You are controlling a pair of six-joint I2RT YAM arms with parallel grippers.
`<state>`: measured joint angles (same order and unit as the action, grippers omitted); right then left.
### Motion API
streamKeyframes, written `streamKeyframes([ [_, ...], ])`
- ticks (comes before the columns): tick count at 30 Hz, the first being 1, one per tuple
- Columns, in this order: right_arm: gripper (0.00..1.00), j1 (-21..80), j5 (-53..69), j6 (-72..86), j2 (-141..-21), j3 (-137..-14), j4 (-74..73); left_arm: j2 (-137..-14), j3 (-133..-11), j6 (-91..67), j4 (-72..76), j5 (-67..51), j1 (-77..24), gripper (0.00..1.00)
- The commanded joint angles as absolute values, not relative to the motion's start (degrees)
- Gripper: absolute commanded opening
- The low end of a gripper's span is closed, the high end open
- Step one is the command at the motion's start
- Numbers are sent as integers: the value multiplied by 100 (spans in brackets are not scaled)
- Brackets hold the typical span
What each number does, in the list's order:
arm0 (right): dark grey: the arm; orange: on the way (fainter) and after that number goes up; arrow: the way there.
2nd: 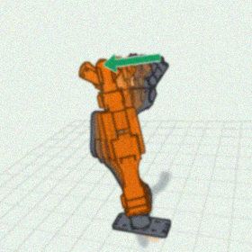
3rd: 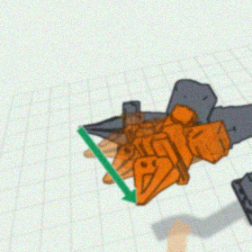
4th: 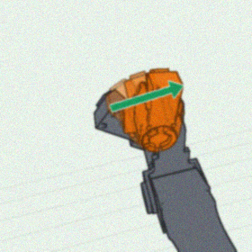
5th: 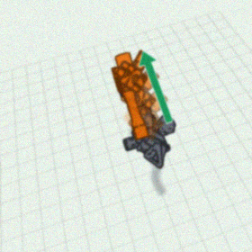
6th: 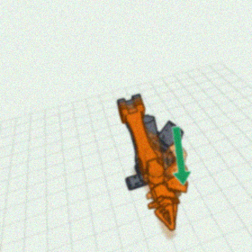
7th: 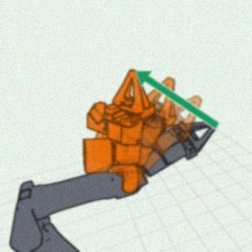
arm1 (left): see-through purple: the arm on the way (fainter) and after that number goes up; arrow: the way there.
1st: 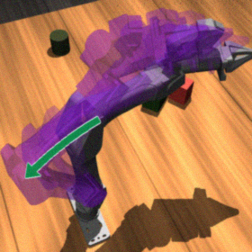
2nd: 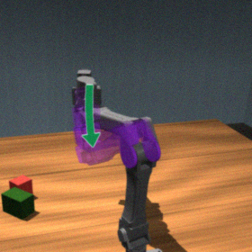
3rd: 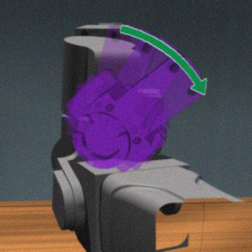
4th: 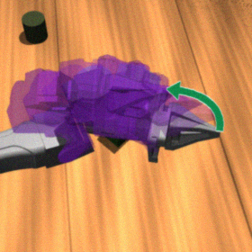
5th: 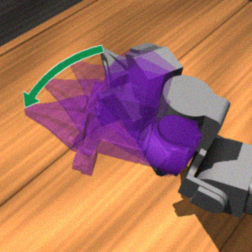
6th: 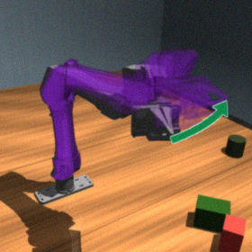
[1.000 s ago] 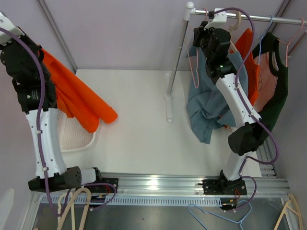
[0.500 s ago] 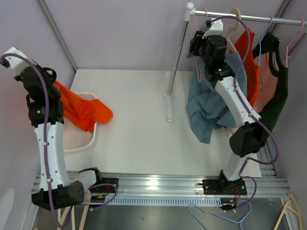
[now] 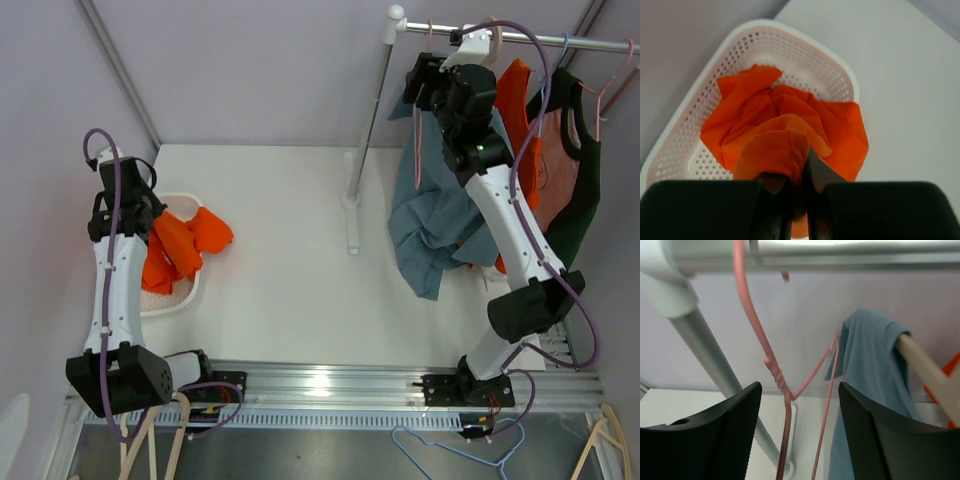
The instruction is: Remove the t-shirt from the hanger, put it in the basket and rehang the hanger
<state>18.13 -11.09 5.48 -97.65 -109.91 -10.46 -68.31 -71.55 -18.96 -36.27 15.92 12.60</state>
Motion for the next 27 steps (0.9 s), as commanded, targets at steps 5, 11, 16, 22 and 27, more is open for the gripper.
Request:
streamKeyframes([
  [5,70,1784,-1520,624,-8825,-11557,-1897,-7241,-7479,-1477,-4866,764,1248,60],
  [11,84,1714,-1512,615,-8332,-11654,-2680,-7620,-7225,-1301,-5231,914,1239,99],
  [16,85,1215,-1048,563,-8621,-12399,-3741,-6708,-7101,-1424,-4799,738,1187,99],
  [22,88,836,-572,466,-9782,-14160,-5089,-5257,-7567,-1503,-4360,982,329,100],
  [27,77,484,104,624,-9913,-13966,-4685,-4598,-7892,-1389,-3965,1047,-360,100],
])
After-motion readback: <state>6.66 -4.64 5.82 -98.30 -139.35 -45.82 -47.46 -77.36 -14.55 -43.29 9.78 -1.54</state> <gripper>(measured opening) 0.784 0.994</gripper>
